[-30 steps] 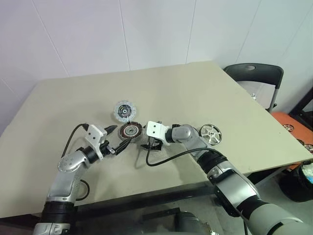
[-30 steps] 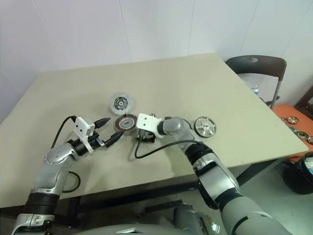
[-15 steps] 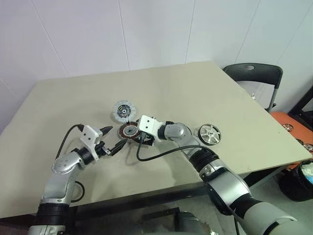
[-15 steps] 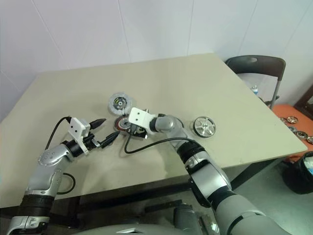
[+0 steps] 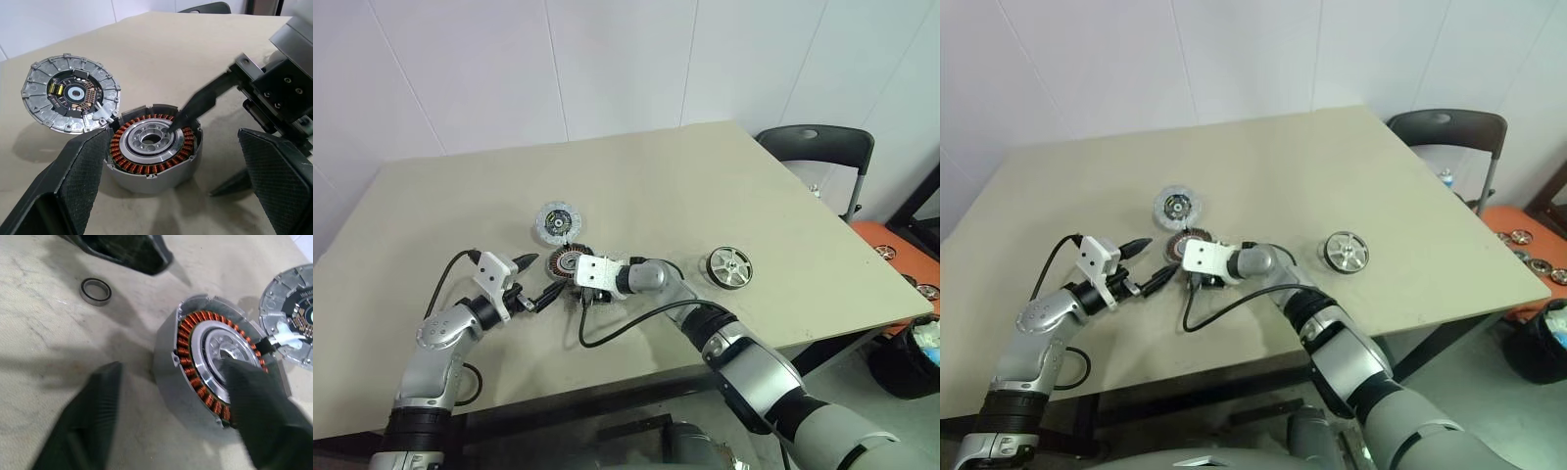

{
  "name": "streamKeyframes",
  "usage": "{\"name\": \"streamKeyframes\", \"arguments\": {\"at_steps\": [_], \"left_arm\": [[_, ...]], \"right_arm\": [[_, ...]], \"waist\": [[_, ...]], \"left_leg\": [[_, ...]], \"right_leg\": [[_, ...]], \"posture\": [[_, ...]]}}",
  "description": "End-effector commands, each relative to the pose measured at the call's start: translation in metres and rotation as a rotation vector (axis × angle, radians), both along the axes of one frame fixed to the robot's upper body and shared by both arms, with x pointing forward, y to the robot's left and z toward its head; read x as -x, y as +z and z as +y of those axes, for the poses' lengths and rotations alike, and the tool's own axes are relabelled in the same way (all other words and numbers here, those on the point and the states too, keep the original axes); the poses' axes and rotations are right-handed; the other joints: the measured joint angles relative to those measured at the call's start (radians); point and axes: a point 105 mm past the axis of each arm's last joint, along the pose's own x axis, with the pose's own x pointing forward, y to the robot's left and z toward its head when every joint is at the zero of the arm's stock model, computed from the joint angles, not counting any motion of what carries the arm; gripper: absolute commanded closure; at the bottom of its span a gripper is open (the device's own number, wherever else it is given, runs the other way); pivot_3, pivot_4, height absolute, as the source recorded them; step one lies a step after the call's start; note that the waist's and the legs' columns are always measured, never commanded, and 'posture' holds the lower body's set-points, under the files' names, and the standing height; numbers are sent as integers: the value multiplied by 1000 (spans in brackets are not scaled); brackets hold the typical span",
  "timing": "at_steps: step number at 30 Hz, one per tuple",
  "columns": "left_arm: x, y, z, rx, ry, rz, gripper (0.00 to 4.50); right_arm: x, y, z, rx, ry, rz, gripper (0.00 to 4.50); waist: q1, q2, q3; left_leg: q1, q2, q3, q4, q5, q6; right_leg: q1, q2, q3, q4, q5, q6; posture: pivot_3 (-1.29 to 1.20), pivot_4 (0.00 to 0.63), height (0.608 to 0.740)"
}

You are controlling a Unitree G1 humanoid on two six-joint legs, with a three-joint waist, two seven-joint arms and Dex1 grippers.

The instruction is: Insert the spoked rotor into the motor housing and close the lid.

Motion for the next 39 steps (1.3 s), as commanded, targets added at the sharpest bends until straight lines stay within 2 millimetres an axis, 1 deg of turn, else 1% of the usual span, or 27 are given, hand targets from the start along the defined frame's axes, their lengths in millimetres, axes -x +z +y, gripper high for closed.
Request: {"name": "streamKeyframes", "arguments": {"at_steps": [1, 2, 6, 7, 9, 12, 23, 27, 30, 32, 36, 39], "left_arm": [[-3, 15, 5, 3, 10, -59, 0], [-4, 16, 5, 3, 10, -59, 0], [-5, 16, 5, 2, 11, -61, 0], [-5, 16, 5, 2, 11, -63, 0], [-6, 17, 5, 2, 13, -65, 0], [-6, 17, 5, 2, 16, -66, 0], [-7, 17, 5, -4, 24, -70, 0], [-7, 17, 5, -5, 23, -69, 0], [-6, 18, 5, -6, 22, -70, 0], [-5, 19, 6, -5, 18, -70, 0], [-1, 17, 4, 3, -13, -46, 0], [5, 15, 3, 6, -37, -26, 0]], "right_arm": [[-3, 15, 8, -25, 18, -55, 2636], [-3, 15, 7, -26, 16, -57, 2995], [-4, 16, 5, -28, 13, -59, 2995], [-4, 15, 4, -28, 15, -55, 3153], [-4, 15, 3, -31, 18, -53, 3580], [-4, 15, 3, -31, 19, -55, 4471], [-5, 18, 0, -51, 5, -54, 4471], [-4, 31, -5, -101, 30, -4, 4471], [-5, 42, -18, -107, 42, 2, 4471], [-2, 47, -28, -100, 62, 13, 4471], [12, 53, -48, -91, 108, 37, 4471], [24, 51, -64, -49, 114, 36, 4471]], "waist": [[0, 0, 0], [0, 0, 0], [0, 0, 0], [0, 0, 0], [0, 0, 0], [1, 0, -1], [0, 0, -1], [0, 0, -1], [1, 0, -1], [2, 0, -1], [3, 0, -1], [2, 0, -1]], "left_leg": [[0, 0, 0, 0, 0, 0], [0, 0, 0, 0, 0, 0], [0, 0, 1, 0, 0, 0], [0, 0, 1, 0, 0, 0], [0, 0, 1, 0, 0, 0], [0, 1, 2, 0, 0, 0], [0, 1, 4, 0, 0, 0], [0, 2, 4, 0, 0, 0], [0, 2, 4, 0, 0, 0], [-1, 1, 4, 0, 0, 0], [-2, 2, 4, 0, 0, 0], [-1, 2, 6, 0, 0, 1]], "right_leg": [[0, 0, 0, 0, 0, 0], [0, 0, 0, 0, 0, 0], [0, 0, 0, 0, 0, -1], [0, 0, 0, 0, 1, -1], [0, 0, 0, 0, 1, -1], [0, 0, 0, 0, 1, -1], [-1, 0, -1, 0, 3, -2], [-1, 1, -1, 0, 3, -2], [-1, 1, -1, 0, 3, -2], [-1, 1, -1, 0, 3, -2], [-1, 0, -1, -1, 4, -1], [-2, 0, -2, -2, 4, -1]], "posture": [[0, 0, 740], [0, 0, 740], [0, 0, 740], [0, 0, 740], [0, 0, 740], [0, 0, 740], [0, 0, 740], [0, 0, 740], [0, 0, 740], [0, 0, 740], [0, 0, 740], [0, 0, 740]]}}
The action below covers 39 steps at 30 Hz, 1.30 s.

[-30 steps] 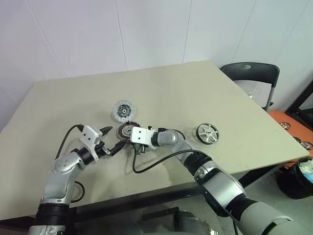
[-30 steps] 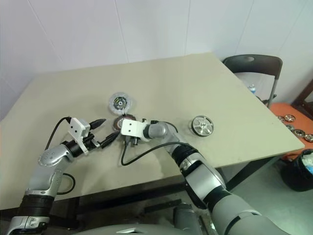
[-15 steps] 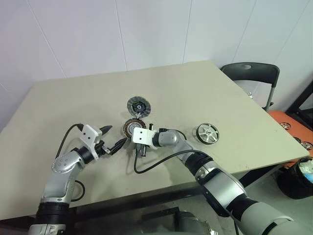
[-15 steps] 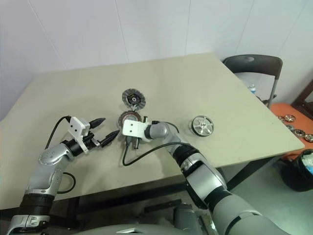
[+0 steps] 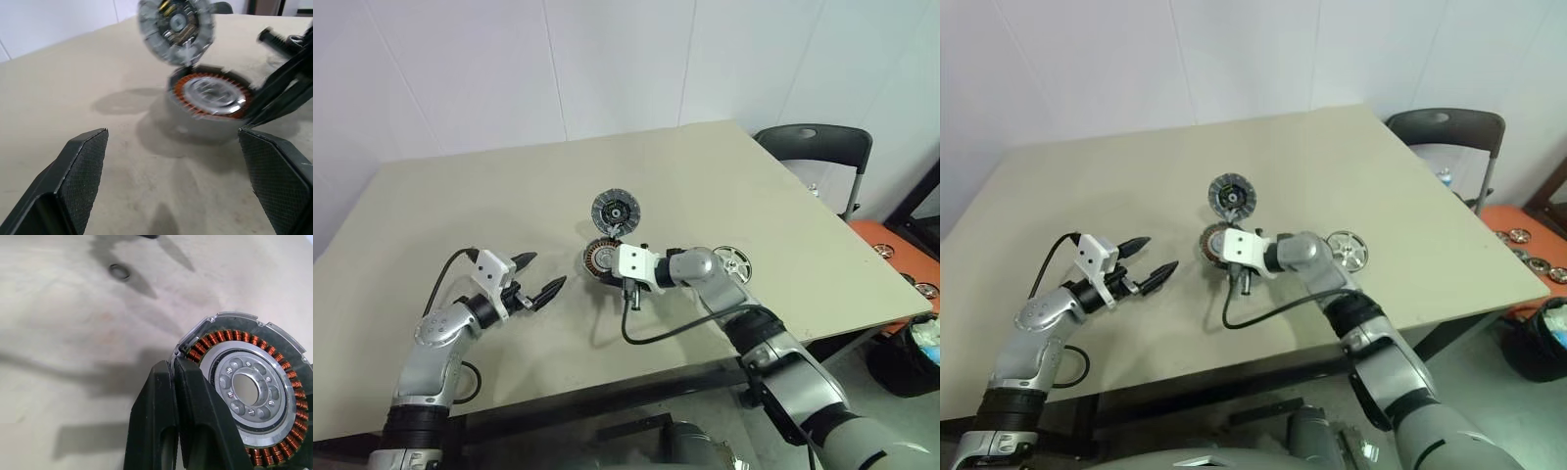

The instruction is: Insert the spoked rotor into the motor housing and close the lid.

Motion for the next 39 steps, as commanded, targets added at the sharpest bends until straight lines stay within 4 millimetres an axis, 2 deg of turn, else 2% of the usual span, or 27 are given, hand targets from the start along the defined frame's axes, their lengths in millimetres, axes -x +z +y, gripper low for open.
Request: {"name": "streamKeyframes", "arguments": {"at_steps": [1, 7, 14, 18, 21, 24, 28, 31, 33, 39], "left_arm": [[5, 15, 2, -4, -25, -38, 0], [11, 11, 10, -21, -24, -14, 0], [18, 6, 23, -51, -19, 11, 0], [18, 5, 25, -51, -16, 12, 0], [19, 4, 22, -42, -15, 10, 0], [17, 3, 21, -37, -14, 9, 0], [16, 2, 20, -33, -11, 10, 0], [15, 1, 21, -30, -9, 13, 0], [14, -2, 22, -26, -6, 20, 0], [16, -13, 27, -10, 3, 53, 0]], "right_arm": [[12, 27, -3, -35, 47, -68, 4471], [28, 29, -18, -6, 31, -57, 4471], [36, 29, -32, 26, 25, -27, 4471], [35, 27, -33, 16, 12, 8, 4471], [28, 13, -36, 7, -34, 39, 4471], [22, 8, -38, 5, -58, 49, 4471], [17, 9, -39, -25, -79, 63, 3463], [14, 10, -42, -31, -87, 65, 2392], [12, 18, -44, -66, -102, 72, 1741], [3, 31, -56, -86, -135, 46, 1741]], "waist": [[2, 0, 0], [7, 0, 0], [11, -1, 0], [11, -2, 0], [10, -3, 0], [12, -3, -1], [11, -4, -1], [10, -5, -1], [11, -5, -1], [11, -5, -1]], "left_leg": [[0, 0, 1, 0, 0, 0], [-1, 1, 3, 1, 0, 0], [1, 1, 4, 1, 0, 0], [1, 1, 4, 1, 0, 1], [1, 1, 4, 1, 0, 1], [2, 1, 4, 1, 0, 1], [2, 1, 4, 1, 0, 1], [3, 1, 4, 1, 0, 1], [3, 1, 4, 1, 0, 1], [4, 1, 4, 1, 0, 1]], "right_leg": [[0, 0, 0, -1, 0, 0], [4, 0, 1, -1, 1, 0], [7, 0, 1, -2, 2, 0], [7, 0, 1, -3, 2, 0], [7, 0, 1, -3, 2, 0], [8, 0, 1, -4, 2, 0], [9, 0, 0, -5, 2, 0], [10, 0, 0, -5, 2, 0], [10, 0, 0, -4, 2, 0], [10, 0, 0, -5, 3, 0]], "posture": [[0, 0, 740], [0, 0, 740], [0, 0, 740], [0, 0, 740], [0, 0, 740], [0, 0, 740], [0, 0, 740], [0, 0, 740], [0, 0, 740], [0, 0, 740]]}}
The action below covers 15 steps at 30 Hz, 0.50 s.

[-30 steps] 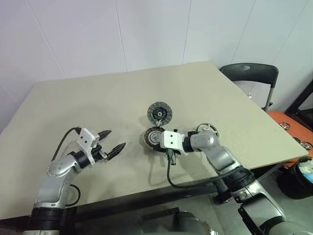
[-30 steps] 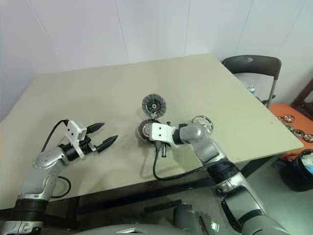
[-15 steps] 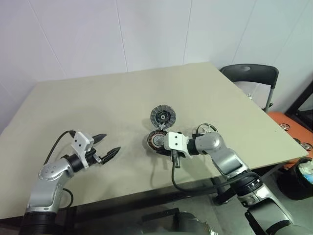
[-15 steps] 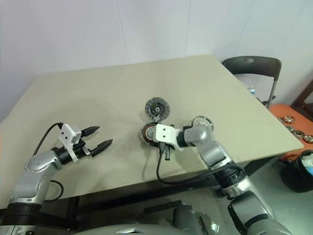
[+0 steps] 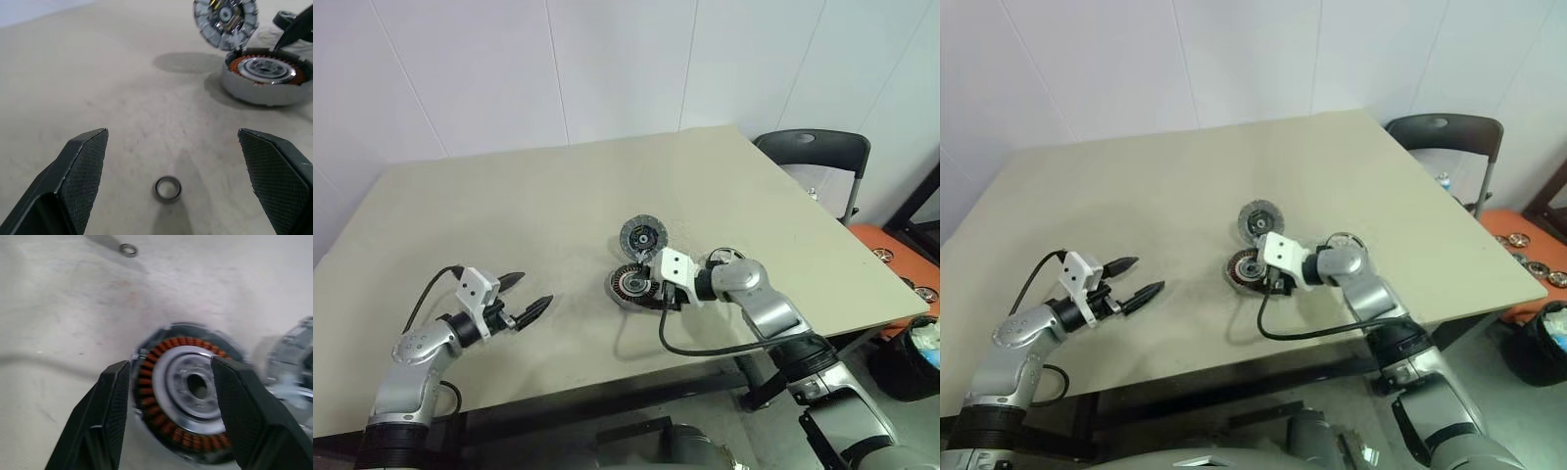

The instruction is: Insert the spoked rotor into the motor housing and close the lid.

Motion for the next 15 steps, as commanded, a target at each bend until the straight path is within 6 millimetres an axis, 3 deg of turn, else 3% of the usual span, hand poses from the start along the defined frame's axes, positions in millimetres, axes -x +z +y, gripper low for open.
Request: {"name": "streamKeyframes", "arguments": {"at_steps": [1, 15], "left_arm": [[-2, 6, 3, 11, 0, -35, 0], [-8, -31, -5, -61, 33, -38, 0]], "right_arm": [[-11, 28, -5, -43, -14, -76, 1741], [-24, 58, -14, -87, -69, -167, 1741]], "waist": [[0, 0, 0], [5, 0, 0]], "left_leg": [[0, 0, 0, 0, 0, 0], [1, 0, 0, 0, 0, 0]], "right_leg": [[0, 0, 0, 0, 0, 0], [3, 0, 0, -6, 2, 1]], "posture": [[0, 0, 740], [0, 0, 740]]}}
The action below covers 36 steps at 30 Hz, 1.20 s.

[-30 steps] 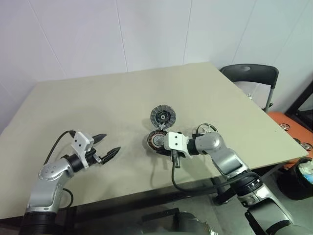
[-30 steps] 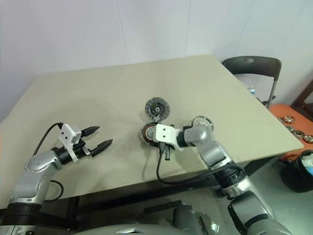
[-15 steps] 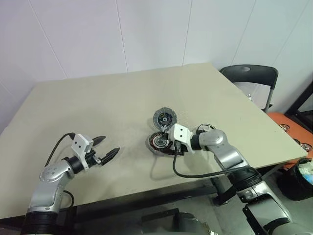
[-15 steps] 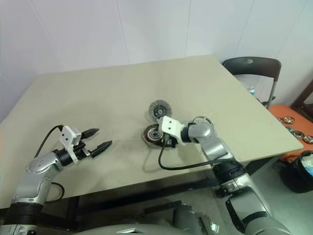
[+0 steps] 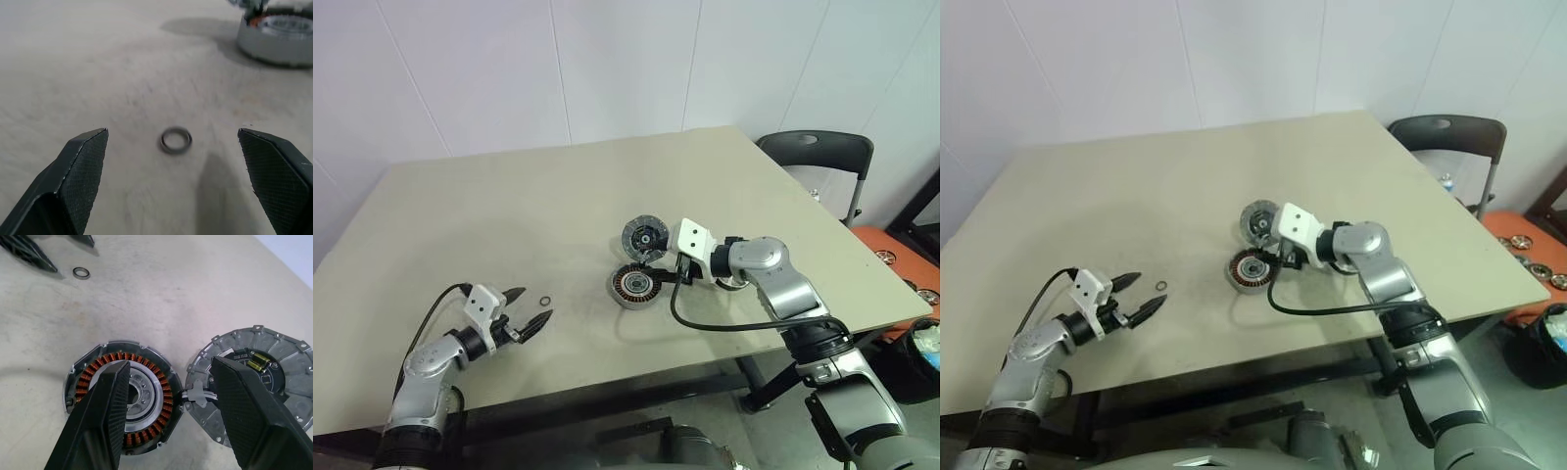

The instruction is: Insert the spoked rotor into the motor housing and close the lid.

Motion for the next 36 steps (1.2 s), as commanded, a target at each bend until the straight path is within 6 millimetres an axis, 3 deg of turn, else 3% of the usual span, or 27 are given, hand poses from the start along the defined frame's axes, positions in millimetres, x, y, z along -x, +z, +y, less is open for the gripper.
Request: {"name": "streamKeyframes", "arguments": {"at_steps": [1, 9, 22, 36], "left_arm": [[-10, 8, -10, -35, -20, -66, 0], [-22, 12, -23, -72, -53, -78, 0], [-12, 3, 2, -122, -11, -5, 0], [-15, -4, -10, -131, -30, 22, 0]], "right_arm": [[-4, 25, 2, -44, -2, -76, 1741], [-4, 26, 2, -57, -12, -83, 1741], [-7, 32, -3, -58, -29, -108, 1741], [-6, 35, 0, -67, -32, -127, 1741]], "waist": [[2, 0, 0], [18, 0, -1], [15, -1, -1], [18, 0, -2]], "left_leg": [[0, 0, 0, 0, 0, 0], [0, 0, 0, 0, 0, 0], [0, 1, 1, 0, 0, 0], [6, 2, 2, 0, 0, 0]], "right_leg": [[1, 0, 0, -1, 0, 0], [1, 0, 0, -3, 2, 1], [1, 1, 0, -3, 2, 1], [6, 2, 0, -3, 2, 0]], "posture": [[0, 0, 740], [0, 0, 740], [0, 0, 740], [0, 0, 740]]}}
